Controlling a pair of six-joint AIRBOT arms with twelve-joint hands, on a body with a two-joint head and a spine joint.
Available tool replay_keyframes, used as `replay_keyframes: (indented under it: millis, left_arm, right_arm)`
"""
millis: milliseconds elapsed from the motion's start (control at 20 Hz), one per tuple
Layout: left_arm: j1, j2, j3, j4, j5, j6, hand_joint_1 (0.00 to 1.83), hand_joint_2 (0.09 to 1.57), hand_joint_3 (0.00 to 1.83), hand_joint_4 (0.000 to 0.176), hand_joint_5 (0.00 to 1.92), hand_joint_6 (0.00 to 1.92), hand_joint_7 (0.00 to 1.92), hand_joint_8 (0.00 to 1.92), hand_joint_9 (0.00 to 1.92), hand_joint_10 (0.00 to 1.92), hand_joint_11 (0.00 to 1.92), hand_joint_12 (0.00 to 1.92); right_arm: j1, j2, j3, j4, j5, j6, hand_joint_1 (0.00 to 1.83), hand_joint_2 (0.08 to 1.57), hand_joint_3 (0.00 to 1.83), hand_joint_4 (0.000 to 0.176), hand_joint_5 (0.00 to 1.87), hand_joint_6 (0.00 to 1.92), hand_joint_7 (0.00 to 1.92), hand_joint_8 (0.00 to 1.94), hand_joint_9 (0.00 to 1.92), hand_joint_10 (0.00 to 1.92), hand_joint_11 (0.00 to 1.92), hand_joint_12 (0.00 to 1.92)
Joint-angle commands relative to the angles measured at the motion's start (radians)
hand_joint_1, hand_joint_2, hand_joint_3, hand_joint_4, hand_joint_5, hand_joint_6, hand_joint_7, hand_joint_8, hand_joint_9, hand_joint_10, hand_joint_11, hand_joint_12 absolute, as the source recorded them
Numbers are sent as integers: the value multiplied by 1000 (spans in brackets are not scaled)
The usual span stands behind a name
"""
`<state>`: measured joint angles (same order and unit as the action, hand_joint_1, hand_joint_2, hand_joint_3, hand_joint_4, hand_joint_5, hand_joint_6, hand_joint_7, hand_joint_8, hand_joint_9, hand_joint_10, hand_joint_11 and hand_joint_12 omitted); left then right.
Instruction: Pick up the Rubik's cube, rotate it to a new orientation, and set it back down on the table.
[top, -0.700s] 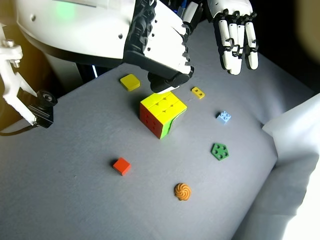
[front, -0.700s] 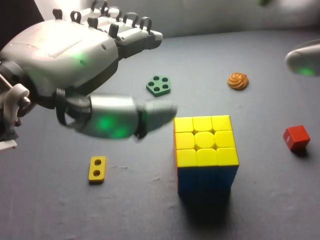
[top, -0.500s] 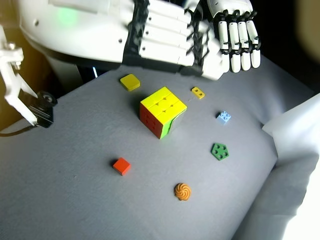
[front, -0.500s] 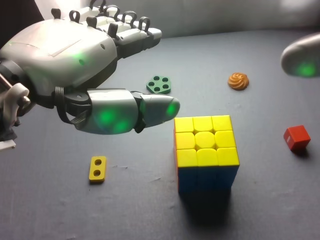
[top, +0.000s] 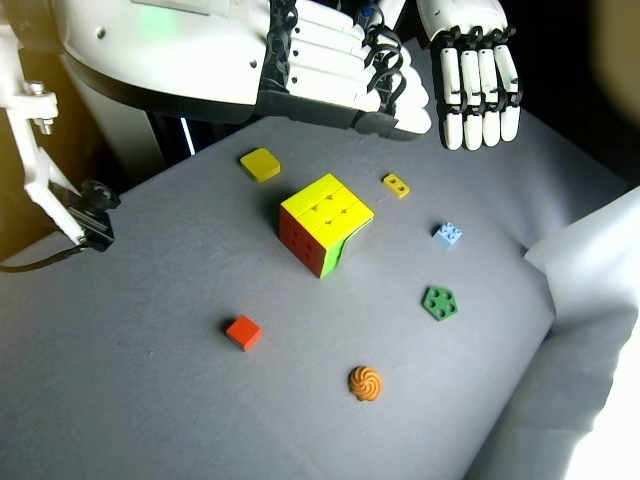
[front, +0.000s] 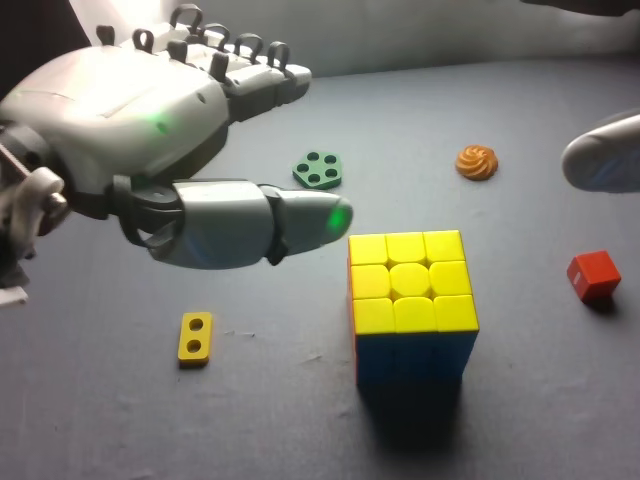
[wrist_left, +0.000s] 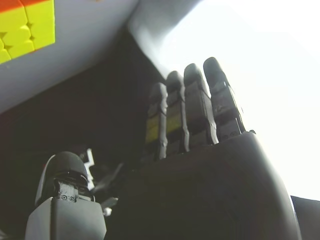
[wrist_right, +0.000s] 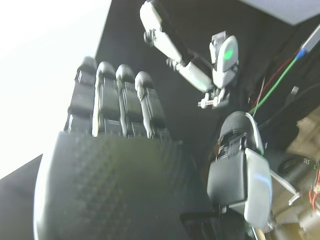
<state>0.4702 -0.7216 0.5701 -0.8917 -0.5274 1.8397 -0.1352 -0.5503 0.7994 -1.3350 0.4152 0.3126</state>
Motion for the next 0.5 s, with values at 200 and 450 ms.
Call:
replay_keyframes:
  millis: [200,450]
  left_arm:
    - [19,-80,4,-13,-127,41,1087,939,0,0,190,11,112,1,31,5,18,10]
    - [85,-186,1,-81,-252,19,1290,961,0,5,99,11,1,0,0,0,0,0]
  right_arm:
    - [-2,-5,-2,118,-34,2,0,1101,6,0,0,0,0,0,0,0,0,0]
    - [-15,-9,-1,212,-98,3,0,1095,2,0,12,5,4,2,0,0,0,0]
